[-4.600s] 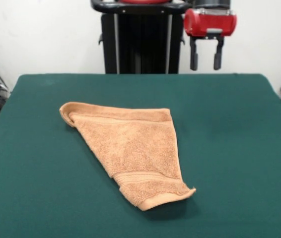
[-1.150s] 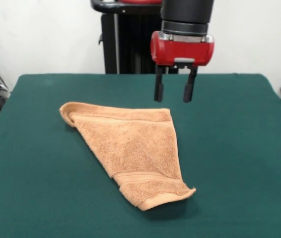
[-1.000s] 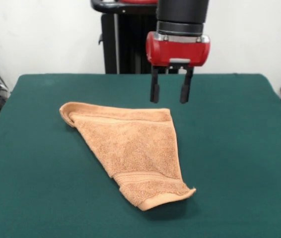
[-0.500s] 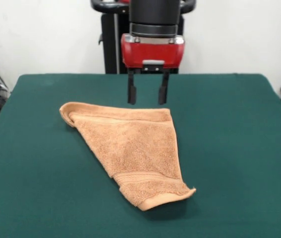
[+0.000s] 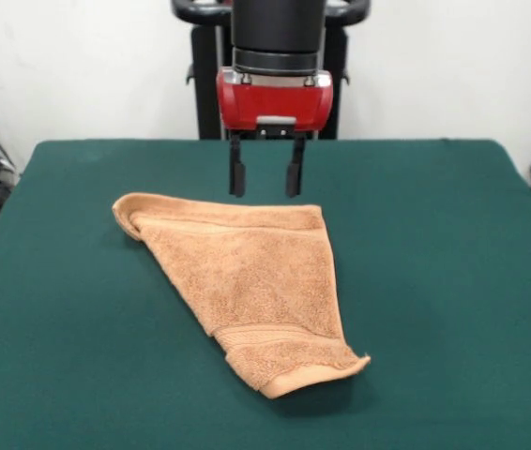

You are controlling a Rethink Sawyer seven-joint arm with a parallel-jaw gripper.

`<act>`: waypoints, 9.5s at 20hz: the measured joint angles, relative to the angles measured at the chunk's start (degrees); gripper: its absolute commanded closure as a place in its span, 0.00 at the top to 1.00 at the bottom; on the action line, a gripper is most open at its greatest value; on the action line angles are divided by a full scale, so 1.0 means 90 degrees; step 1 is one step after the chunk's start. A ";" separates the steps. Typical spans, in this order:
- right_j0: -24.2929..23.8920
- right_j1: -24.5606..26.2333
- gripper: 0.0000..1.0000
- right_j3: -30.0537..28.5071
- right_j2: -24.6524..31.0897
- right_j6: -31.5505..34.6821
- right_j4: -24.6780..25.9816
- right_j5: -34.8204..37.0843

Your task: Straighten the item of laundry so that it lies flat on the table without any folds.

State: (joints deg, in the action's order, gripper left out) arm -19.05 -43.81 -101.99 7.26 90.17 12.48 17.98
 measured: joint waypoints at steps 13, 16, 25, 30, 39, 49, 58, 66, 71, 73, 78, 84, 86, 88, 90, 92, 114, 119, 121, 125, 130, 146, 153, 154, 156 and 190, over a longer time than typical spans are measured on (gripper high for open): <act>0.0366 0.0017 1.00 0.0003 0.0010 0.0000 0.0000 0.0000; 0.0496 0.0023 1.00 0.0012 0.0011 0.0000 0.0001 0.0000; 0.0720 0.0050 1.00 0.0280 0.0011 0.0000 0.0001 0.0205; 0.0719 0.0052 1.00 0.0533 0.0010 0.0000 -0.0030 0.0541; 0.0720 0.0054 1.00 0.1023 0.0010 0.0000 -0.0052 0.1189; 0.0779 0.0115 1.00 0.1555 0.0009 0.0000 -0.0061 0.1469; 0.1208 0.0618 1.00 0.2371 -0.0010 0.0000 -0.0085 0.1899; 0.1644 0.1223 1.00 0.2765 -0.0034 0.0000 -0.0094 0.1986; 0.1655 0.1395 1.00 0.2773 -0.0035 0.0000 -0.0108 0.1992; 0.1642 0.1457 1.00 0.2775 -0.0034 0.0000 -0.0138 0.2026; 0.1568 0.1541 1.00 0.2785 -0.0035 0.0000 -0.0201 0.2181; 0.1439 0.1567 1.00 0.2911 -0.0035 0.0000 -0.0206 0.2452; 0.1378 0.1576 1.00 0.2990 -0.0035 0.0000 -0.0206 0.2516; 0.1340 0.1592 1.00 0.3070 -0.0035 0.0000 -0.0206 0.2535; 0.1317 0.1619 1.00 0.3160 -0.0035 0.0000 -0.0206 0.2539; 0.1310 0.1673 1.00 0.3258 -0.0035 0.0000 -0.0206 0.2539; 0.1768 0.3116 1.00 0.5199 -0.0036 0.0000 -0.0317 0.3305; 0.1751 0.3018 1.00 0.5198 -0.0036 0.0000 -0.0395 0.3307; 0.1746 0.2947 1.00 0.5198 -0.0036 0.0000 -0.0414 0.3307; 0.1725 0.2769 1.00 0.5197 -0.0036 0.0000 -0.0449 0.3307; 0.1649 0.2549 1.00 0.5197 -0.0037 0.0000 -0.0477 0.3308; 0.1592 0.1823 1.00 0.4924 -0.0424 0.0000 -0.0525 0.3309; 0.1486 0.1688 1.00 0.4922 -0.0550 0.0000 -0.0526 0.3309; 0.1473 0.1686 1.00 0.4922 -0.0567 0.0000 -0.0525 0.3309; 0.1442 0.1692 1.00 0.4914 -0.0604 0.0000 -0.0529 0.3309; 0.1371 0.1936 1.00 0.4800 -0.0625 0.0000 -0.0508 0.3025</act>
State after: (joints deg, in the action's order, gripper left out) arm -6.71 -26.38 -58.79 1.64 90.17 7.91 45.21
